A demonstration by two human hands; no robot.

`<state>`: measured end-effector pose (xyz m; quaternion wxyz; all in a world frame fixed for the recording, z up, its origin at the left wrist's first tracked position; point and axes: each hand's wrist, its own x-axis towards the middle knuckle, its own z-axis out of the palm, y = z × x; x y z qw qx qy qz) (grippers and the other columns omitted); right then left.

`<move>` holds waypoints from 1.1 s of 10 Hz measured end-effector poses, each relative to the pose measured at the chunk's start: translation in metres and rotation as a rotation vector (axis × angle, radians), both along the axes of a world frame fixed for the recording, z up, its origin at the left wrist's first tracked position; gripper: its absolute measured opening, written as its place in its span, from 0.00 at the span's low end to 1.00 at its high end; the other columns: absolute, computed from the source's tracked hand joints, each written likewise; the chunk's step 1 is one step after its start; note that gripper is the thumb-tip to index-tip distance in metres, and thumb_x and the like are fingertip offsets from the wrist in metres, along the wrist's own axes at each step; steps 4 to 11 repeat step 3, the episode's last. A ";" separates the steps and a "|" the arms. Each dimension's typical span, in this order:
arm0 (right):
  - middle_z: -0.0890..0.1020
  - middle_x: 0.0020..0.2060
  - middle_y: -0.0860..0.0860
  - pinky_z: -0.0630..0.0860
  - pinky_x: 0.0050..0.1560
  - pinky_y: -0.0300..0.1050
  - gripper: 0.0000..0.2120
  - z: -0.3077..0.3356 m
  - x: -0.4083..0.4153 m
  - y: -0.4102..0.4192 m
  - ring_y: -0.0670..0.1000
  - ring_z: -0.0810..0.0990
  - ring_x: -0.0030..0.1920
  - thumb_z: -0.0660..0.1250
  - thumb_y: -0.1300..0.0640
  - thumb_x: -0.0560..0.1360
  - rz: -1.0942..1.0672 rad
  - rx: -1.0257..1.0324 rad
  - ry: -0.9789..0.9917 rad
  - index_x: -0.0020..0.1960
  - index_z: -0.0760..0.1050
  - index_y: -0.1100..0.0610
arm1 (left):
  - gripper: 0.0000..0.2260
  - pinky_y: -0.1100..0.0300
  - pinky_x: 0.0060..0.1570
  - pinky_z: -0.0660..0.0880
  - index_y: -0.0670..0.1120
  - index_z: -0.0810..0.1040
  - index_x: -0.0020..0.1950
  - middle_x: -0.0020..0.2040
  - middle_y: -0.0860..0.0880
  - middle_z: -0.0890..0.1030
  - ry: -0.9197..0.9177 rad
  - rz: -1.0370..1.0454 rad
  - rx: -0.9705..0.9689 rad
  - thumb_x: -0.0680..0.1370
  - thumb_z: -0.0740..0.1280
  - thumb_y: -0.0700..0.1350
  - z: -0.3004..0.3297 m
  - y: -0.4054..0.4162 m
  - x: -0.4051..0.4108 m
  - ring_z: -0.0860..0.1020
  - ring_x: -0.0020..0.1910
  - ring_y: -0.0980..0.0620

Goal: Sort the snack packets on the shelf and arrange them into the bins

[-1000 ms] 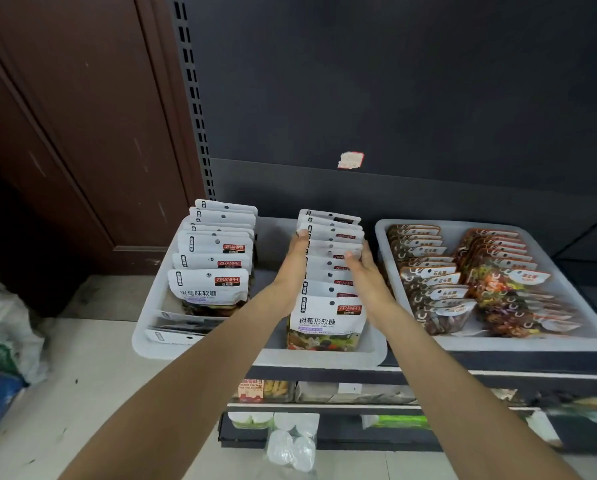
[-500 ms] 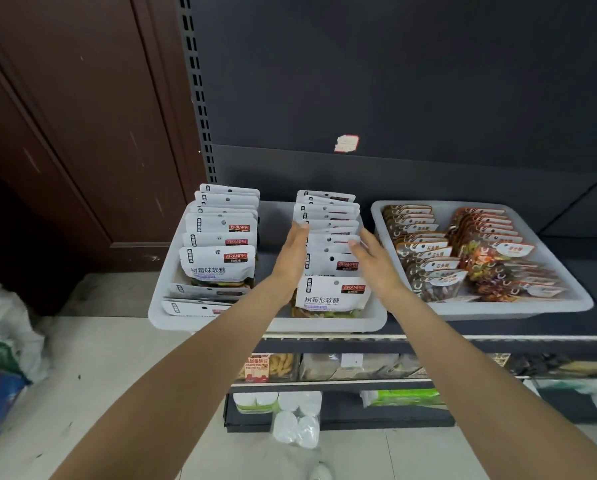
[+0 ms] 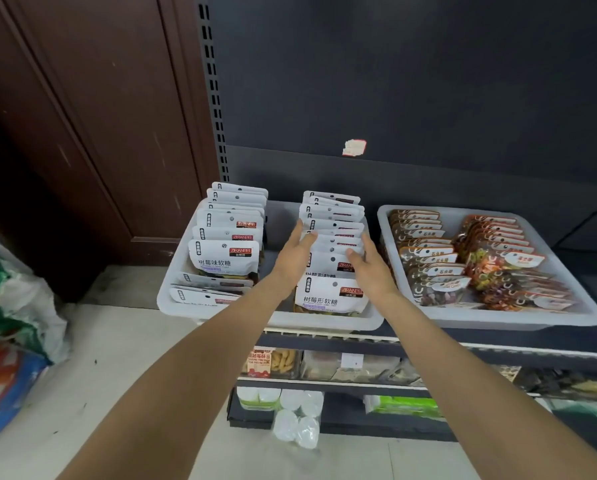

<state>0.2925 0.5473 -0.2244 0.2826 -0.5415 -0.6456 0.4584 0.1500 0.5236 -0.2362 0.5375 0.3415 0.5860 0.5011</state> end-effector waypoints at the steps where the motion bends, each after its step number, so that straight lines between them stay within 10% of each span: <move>1: 0.71 0.67 0.50 0.68 0.64 0.42 0.21 -0.001 0.004 0.005 0.51 0.69 0.67 0.55 0.54 0.82 -0.011 0.135 -0.121 0.74 0.60 0.51 | 0.26 0.49 0.70 0.63 0.51 0.51 0.78 0.74 0.45 0.65 0.308 0.058 -0.041 0.82 0.55 0.53 0.013 -0.005 -0.004 0.66 0.71 0.44; 3: 0.71 0.66 0.53 0.65 0.63 0.40 0.16 0.021 -0.005 -0.014 0.51 0.69 0.66 0.58 0.58 0.81 0.132 0.395 -0.252 0.68 0.69 0.57 | 0.17 0.58 0.61 0.68 0.44 0.70 0.70 0.66 0.44 0.74 0.860 0.083 0.126 0.81 0.61 0.43 0.046 -0.052 -0.020 0.72 0.64 0.47; 11: 0.71 0.66 0.53 0.65 0.63 0.40 0.16 0.021 -0.005 -0.014 0.51 0.69 0.66 0.58 0.58 0.81 0.132 0.395 -0.252 0.68 0.69 0.57 | 0.17 0.58 0.61 0.68 0.44 0.70 0.70 0.66 0.44 0.74 0.860 0.083 0.126 0.81 0.61 0.43 0.046 -0.052 -0.020 0.72 0.64 0.47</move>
